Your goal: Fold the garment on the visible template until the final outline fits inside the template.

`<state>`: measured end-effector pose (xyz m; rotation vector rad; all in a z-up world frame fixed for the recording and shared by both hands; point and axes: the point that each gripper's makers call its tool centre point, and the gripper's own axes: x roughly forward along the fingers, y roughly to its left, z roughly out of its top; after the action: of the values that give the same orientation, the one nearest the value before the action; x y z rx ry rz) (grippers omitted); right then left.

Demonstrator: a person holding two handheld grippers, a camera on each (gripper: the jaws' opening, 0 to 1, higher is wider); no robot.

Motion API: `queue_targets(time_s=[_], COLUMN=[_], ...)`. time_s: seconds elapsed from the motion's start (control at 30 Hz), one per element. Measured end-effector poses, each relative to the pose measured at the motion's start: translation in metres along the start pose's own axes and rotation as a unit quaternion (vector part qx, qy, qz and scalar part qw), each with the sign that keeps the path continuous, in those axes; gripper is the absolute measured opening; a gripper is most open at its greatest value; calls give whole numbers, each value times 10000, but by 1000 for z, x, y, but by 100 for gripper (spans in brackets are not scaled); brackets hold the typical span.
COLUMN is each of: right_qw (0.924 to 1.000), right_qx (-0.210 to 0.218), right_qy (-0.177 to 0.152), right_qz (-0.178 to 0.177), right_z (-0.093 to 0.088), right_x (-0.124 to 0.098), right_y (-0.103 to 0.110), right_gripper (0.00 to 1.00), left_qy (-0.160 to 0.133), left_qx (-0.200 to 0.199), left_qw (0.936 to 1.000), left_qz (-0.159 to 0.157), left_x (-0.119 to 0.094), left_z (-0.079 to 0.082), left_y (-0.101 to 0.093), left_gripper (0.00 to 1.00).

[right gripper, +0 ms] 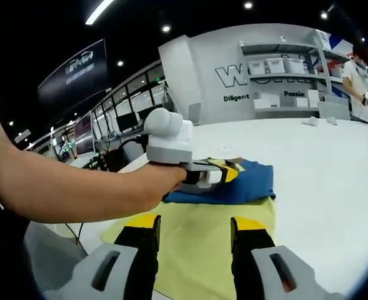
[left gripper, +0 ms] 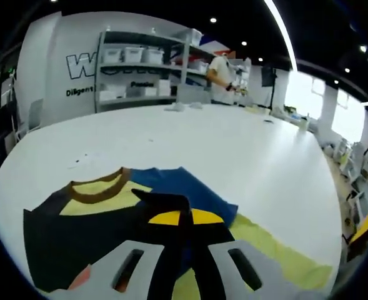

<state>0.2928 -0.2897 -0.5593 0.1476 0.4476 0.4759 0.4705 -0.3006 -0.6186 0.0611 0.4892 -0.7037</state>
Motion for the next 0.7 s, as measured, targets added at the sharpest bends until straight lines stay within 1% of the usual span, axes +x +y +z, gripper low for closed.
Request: queue_targets(time_s=[0.17,0.47,0.7], right_qw=[10000,10000,9999], right_qx=[16,49,64], right_qy=[8,-1,5], right_qz=[6,37,79], right_z=[0,1,1], right_x=[0,1,2], right_y=[0,1,2], right_gripper=[43,43,43], left_qy=[105,202,322], left_qx=[40,90,67], left_qw=[9999,9996,9992], left_qz=[-78,-178,-223], left_x=[6,13,18], left_z=[-8,-15,-25], left_y=[-5,-14,-19], left_gripper=[0,1,3])
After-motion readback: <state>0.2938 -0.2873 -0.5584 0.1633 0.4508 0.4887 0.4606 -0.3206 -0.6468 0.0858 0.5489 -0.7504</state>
